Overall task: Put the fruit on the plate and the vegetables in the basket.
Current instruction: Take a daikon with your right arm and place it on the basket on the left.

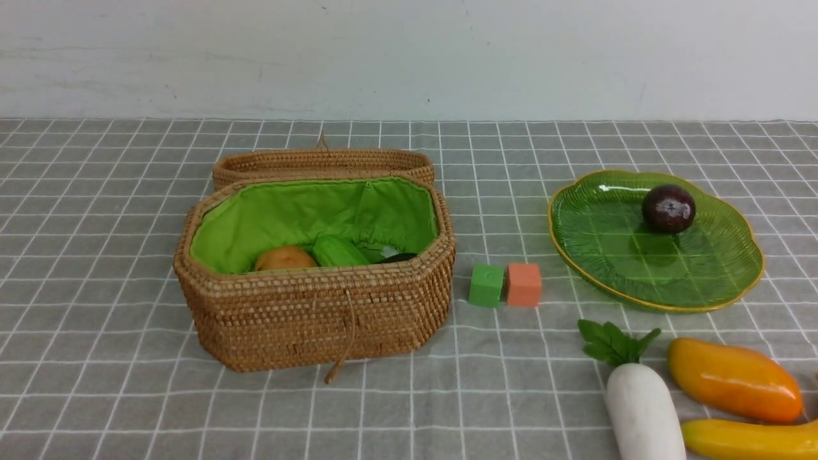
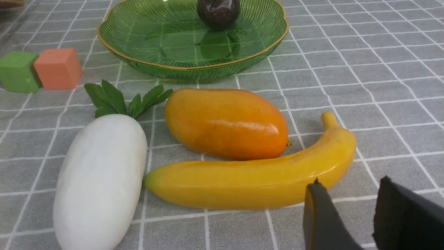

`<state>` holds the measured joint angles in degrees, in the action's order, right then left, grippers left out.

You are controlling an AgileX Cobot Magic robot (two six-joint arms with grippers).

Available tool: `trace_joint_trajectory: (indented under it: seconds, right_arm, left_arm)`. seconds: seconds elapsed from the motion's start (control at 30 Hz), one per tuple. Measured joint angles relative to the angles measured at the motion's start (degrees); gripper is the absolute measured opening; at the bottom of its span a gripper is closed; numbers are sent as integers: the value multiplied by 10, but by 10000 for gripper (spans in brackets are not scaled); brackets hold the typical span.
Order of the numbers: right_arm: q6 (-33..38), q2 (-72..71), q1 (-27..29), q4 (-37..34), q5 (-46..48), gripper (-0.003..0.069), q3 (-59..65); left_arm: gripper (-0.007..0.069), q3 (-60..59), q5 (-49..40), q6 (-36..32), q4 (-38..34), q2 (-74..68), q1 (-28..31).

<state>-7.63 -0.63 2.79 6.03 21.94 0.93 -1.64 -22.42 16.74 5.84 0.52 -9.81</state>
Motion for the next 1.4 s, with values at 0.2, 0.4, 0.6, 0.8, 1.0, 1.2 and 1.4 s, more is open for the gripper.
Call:
trace_joint_trajectory:
  seconds: [0.2, 0.4, 0.6, 0.8, 1.0, 1.2, 1.4]
  right_arm:
    - [0, 0, 0, 37, -4, 240, 1]
    - [0, 0, 0, 84, -93, 240, 6]
    - [0, 0, 0, 86, -252, 240, 6]
    - [-21, 0, 0, 93, -419, 240, 6]
    - [-126, 0, 0, 83, -494, 240, -2]
    - [-214, 5, 0, 67, -410, 240, -129]
    - [-265, 123, 0, 62, -161, 240, -367]
  left_arm:
    - [26, 0, 0, 0, 0, 0, 0]
    - [33, 0, 0, 0, 0, 0, 0]
    - [39, 0, 0, 0, 0, 0, 0]
    - [39, 0, 0, 0, 0, 0, 0]
    - [39, 0, 0, 0, 0, 0, 0]
    - [39, 0, 0, 0, 0, 0, 0]
    - [39, 0, 0, 0, 0, 0, 0]
